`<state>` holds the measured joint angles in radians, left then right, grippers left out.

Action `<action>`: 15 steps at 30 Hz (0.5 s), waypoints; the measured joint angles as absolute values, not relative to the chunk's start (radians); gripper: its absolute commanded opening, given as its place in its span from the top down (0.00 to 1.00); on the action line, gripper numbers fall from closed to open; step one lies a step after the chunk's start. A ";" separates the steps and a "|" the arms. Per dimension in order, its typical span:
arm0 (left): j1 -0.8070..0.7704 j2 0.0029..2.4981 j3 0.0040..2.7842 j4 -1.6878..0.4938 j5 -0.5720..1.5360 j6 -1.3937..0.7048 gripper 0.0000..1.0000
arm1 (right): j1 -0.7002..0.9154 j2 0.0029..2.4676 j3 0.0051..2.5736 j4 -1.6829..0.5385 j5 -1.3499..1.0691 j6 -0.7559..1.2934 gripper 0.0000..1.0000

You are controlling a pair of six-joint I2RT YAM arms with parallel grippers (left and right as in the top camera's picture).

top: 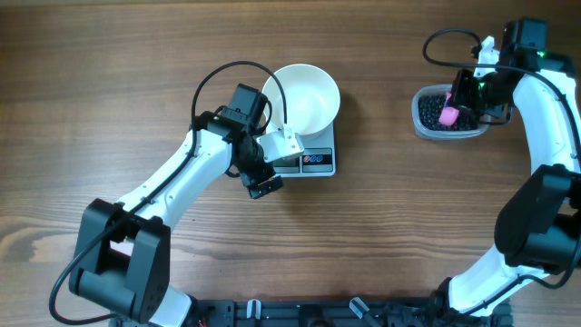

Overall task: Scoop item into bowl and weigh 150g on scale
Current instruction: 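Dig the pink scoop into the black beans with the right gripper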

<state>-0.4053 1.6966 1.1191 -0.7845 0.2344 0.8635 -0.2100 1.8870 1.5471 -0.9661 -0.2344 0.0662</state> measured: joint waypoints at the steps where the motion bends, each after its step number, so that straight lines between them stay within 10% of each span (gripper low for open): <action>1: -0.405 1.697 1.119 -0.784 0.234 0.863 0.00 | -0.210 1.887 1.545 -0.953 -0.231 0.066 0.92; 15: -0.405 1.697 1.119 -0.784 0.234 0.863 0.00 | -0.400 1.915 1.494 -0.891 -0.538 0.025 0.92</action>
<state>-0.4053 1.6966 1.1191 -0.7841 0.2344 0.8635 -0.4004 1.9152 1.4944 -0.8909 -0.5381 0.0246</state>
